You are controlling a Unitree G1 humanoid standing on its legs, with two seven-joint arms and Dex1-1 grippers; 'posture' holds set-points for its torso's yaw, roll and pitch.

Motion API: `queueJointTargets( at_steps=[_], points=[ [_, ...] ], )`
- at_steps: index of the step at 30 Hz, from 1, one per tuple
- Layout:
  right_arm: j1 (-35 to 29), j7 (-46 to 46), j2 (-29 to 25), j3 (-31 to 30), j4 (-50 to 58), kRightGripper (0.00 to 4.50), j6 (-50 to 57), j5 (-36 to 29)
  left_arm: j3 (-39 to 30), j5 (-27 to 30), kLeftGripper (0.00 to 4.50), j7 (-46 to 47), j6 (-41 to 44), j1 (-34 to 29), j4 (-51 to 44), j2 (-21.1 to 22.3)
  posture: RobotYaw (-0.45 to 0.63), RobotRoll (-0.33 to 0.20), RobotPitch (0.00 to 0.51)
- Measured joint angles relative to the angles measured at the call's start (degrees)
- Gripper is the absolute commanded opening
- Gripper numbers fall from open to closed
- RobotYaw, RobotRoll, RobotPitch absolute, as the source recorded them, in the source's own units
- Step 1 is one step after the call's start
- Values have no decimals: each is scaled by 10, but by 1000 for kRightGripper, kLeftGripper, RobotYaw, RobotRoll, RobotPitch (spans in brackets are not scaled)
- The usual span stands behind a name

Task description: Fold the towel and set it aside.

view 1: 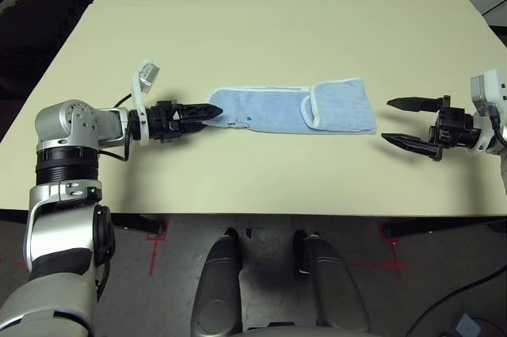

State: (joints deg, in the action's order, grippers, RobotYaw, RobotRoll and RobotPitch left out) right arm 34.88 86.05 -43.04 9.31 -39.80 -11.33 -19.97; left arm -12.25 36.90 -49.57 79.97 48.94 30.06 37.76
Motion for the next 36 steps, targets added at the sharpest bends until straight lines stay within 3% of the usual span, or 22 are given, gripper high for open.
queueJointTargets(
  at_steps=[2,5,15,22,28,36],
  points=[
    [0,0,0,0,0,4475,0,0,-1,1,4500,1,0,0,0,0,-11,0,213],
    [0,0,0,0,0,4500,-1,1,-1,2,3912,3,3,0,0,0,-12,0,214],
    [-1,0,0,0,0,4500,-4,7,-2,1,52,18,8,0,8,-8,-14,0,213],
    [-4,-2,0,0,0,4500,-3,7,0,-15,19,32,-29,7,48,1,-4,0,214],
    [-4,-5,0,0,0,4500,-4,7,64,-63,19,-24,-91,14,75,83,5,0,213],
    [0,-6,7,-2,0,4500,-4,8,114,-122,19,-103,-152,44,142,144,7,0,215]
  ],
)
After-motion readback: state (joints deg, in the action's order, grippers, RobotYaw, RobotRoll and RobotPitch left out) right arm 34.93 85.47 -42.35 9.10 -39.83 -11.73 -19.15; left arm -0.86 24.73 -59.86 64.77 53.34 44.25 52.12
